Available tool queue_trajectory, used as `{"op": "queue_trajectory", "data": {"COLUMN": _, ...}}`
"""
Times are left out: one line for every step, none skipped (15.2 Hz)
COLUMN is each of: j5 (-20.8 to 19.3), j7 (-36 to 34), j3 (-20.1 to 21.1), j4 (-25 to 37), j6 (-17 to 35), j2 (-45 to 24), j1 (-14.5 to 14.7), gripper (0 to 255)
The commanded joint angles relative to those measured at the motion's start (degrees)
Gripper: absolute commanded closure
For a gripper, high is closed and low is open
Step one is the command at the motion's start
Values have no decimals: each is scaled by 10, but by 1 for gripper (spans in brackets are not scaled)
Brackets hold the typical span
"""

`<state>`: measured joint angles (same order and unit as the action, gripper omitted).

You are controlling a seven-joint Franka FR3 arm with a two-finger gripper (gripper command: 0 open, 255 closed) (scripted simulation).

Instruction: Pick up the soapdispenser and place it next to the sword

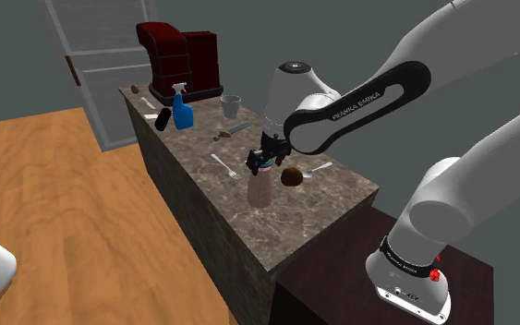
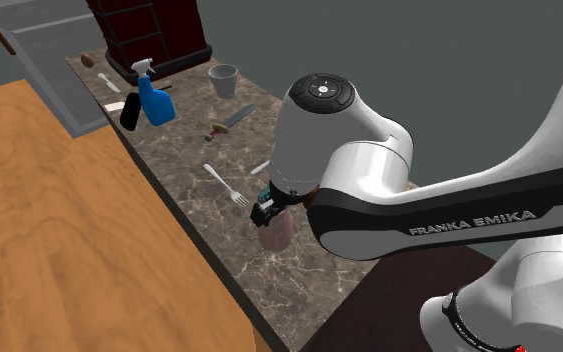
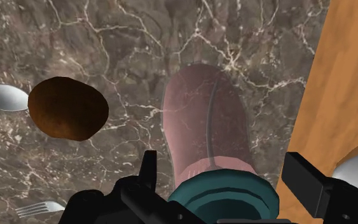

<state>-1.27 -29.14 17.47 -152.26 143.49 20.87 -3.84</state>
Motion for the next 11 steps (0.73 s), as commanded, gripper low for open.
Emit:
{"op": "queue_trajectory", "data": {"j5": 0, "j7": 0, "j3": 0, "j4": 0, "j6": 0, "j2": 0, "j1": 0, "gripper": 0}}
{"op": "queue_trajectory", "data": {"j5": 0, "j7": 0, "j3": 0, "j4": 0, "j6": 0, "j2": 0, "j1": 0, "gripper": 255}}
{"op": "queue_trajectory", "data": {"j5": 0, "j7": 0, "j3": 0, "j4": 0, "j6": 0, "j2": 0, "j1": 0, "gripper": 255}}
{"op": "queue_trajectory", "data": {"j5": 0, "j7": 0, "j3": 0, "j4": 0, "j6": 0, "j2": 0, "j1": 0, "gripper": 255}}
{"op": "queue_trajectory", "data": {"j5": 0, "j7": 0, "j3": 0, "j4": 0, "j6": 0, "j2": 0, "j1": 0, "gripper": 255}}
{"op": "queue_trajectory", "data": {"j5": 0, "j7": 0, "j3": 0, "j4": 0, "j6": 0, "j2": 0, "j1": 0, "gripper": 255}}
{"op": "queue_trajectory", "data": {"j5": 0, "j7": 0, "j3": 0, "j4": 0, "j6": 0, "j2": 0, "j1": 0, "gripper": 255}}
{"op": "queue_trajectory", "data": {"j5": 0, "j7": 0, "j3": 0, "j4": 0, "j6": 0, "j2": 0, "j1": 0, "gripper": 255}}
{"op": "queue_trajectory", "data": {"j5": 0, "j7": 0, "j3": 0, "j4": 0, "j6": 0, "j2": 0, "j1": 0, "gripper": 255}}
{"op": "queue_trajectory", "data": {"j5": 0, "j7": 0, "j3": 0, "j4": 0, "j6": 0, "j2": 0, "j1": 0, "gripper": 255}}
{"op": "queue_trajectory", "data": {"j5": 0, "j7": 0, "j3": 0, "j4": 0, "j6": 0, "j2": 0, "j1": 0, "gripper": 255}}
